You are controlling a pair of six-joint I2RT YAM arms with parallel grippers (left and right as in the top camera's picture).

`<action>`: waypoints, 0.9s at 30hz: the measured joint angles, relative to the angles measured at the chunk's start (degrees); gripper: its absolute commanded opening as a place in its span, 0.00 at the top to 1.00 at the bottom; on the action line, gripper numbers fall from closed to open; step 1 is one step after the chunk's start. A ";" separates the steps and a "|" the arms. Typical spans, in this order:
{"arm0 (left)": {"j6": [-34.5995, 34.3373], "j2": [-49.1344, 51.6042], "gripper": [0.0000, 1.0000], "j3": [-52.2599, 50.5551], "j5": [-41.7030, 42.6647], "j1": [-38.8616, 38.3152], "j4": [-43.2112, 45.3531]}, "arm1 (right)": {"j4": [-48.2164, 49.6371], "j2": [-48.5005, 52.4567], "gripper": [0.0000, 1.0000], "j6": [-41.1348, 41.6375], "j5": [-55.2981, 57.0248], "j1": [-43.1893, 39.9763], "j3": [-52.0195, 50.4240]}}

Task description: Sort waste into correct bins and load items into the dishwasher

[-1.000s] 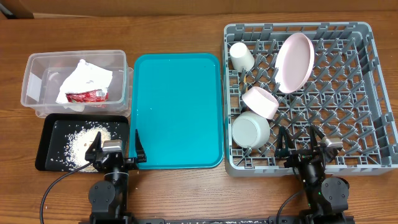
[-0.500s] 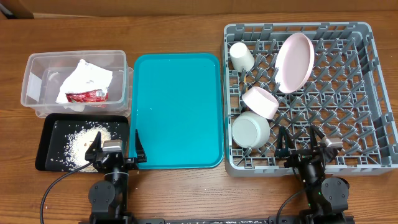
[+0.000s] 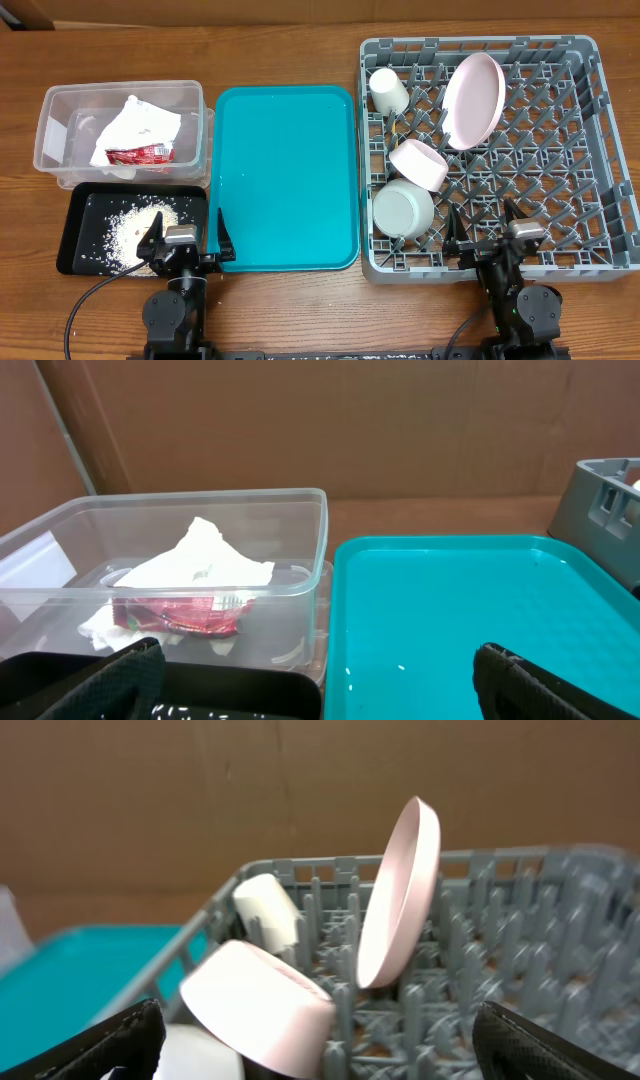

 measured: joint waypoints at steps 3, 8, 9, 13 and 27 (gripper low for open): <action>0.00 0.00 0.00 0.00 0.00 0.00 0.00 | 0.02 0.00 0.00 -6.12 0.07 0.00 0.00; 0.00 0.00 0.00 0.00 0.00 0.00 0.00 | -0.02 0.00 0.00 -10.78 0.20 0.00 0.00; 0.00 0.00 0.00 0.00 0.00 0.00 0.00 | -0.02 0.00 0.00 -11.10 0.22 0.00 0.00; 0.00 0.00 0.00 0.00 0.00 0.00 0.00 | -0.02 0.00 0.00 -12.11 0.24 0.00 0.00; 0.00 0.00 0.00 0.00 0.00 0.00 0.00 | 0.02 0.00 0.00 -12.50 0.22 0.00 0.00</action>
